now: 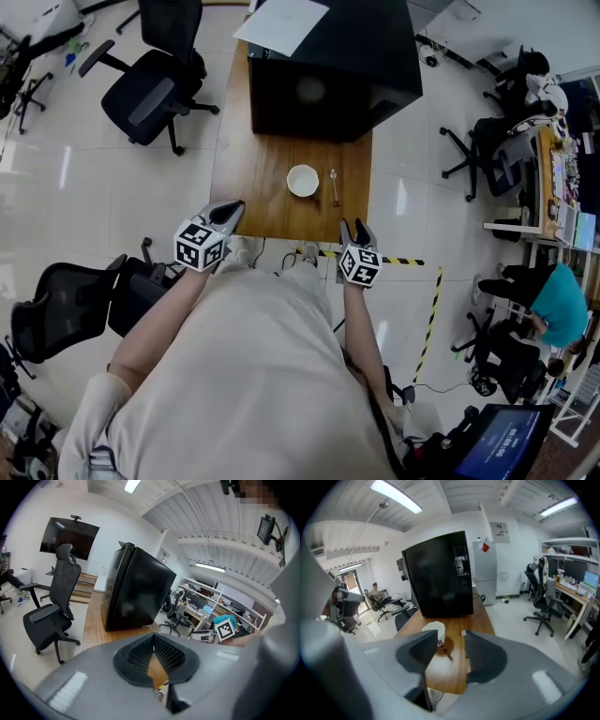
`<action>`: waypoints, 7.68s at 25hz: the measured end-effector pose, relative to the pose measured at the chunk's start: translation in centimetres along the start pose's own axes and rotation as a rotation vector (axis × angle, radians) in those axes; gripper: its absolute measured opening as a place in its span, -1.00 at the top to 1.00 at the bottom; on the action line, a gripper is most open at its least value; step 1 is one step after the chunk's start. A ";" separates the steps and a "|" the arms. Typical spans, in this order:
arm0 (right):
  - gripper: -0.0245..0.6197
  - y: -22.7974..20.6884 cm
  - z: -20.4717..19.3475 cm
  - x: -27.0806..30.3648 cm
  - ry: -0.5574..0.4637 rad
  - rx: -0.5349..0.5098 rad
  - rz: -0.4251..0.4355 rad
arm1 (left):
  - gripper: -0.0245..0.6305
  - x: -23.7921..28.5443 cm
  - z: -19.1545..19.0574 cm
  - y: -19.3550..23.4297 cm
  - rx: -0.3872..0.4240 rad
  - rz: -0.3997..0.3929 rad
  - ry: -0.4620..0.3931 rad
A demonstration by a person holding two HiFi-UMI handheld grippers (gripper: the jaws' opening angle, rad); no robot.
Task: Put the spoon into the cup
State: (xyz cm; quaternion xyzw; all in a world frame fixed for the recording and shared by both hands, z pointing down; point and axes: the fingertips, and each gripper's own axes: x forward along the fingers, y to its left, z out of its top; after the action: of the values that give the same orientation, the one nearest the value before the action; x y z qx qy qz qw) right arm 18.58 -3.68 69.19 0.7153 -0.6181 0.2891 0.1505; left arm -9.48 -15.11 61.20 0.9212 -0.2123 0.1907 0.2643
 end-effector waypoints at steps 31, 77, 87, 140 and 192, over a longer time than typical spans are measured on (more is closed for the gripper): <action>0.40 -5.1 -12.8 15.8 0.471 -0.272 0.149 | 0.92 2.3 -1.0 -5.1 -0.115 0.274 0.018; 0.54 -2.1 0.6 9.5 0.403 -0.409 0.324 | 0.92 3.6 0.5 -3.6 -0.104 0.252 -0.062; 0.54 3.2 1.3 10.0 0.517 -0.498 0.439 | 0.92 2.5 0.1 -3.1 -0.118 0.267 -0.092; 0.52 5.6 -4.3 14.3 0.929 -0.594 0.361 | 0.92 -2.6 -2.2 0.5 -0.203 0.302 -0.173; 0.40 7.5 7.6 -6.2 -0.210 -0.070 0.246 | 0.92 -4.0 -2.5 -2.6 -0.007 0.041 -0.070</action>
State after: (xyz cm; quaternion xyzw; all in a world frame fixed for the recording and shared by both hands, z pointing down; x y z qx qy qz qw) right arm 12.55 -4.49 58.40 0.6548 -0.7231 0.2072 0.0733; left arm -12.12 -10.54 60.26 0.9219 -0.2408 0.1632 0.2560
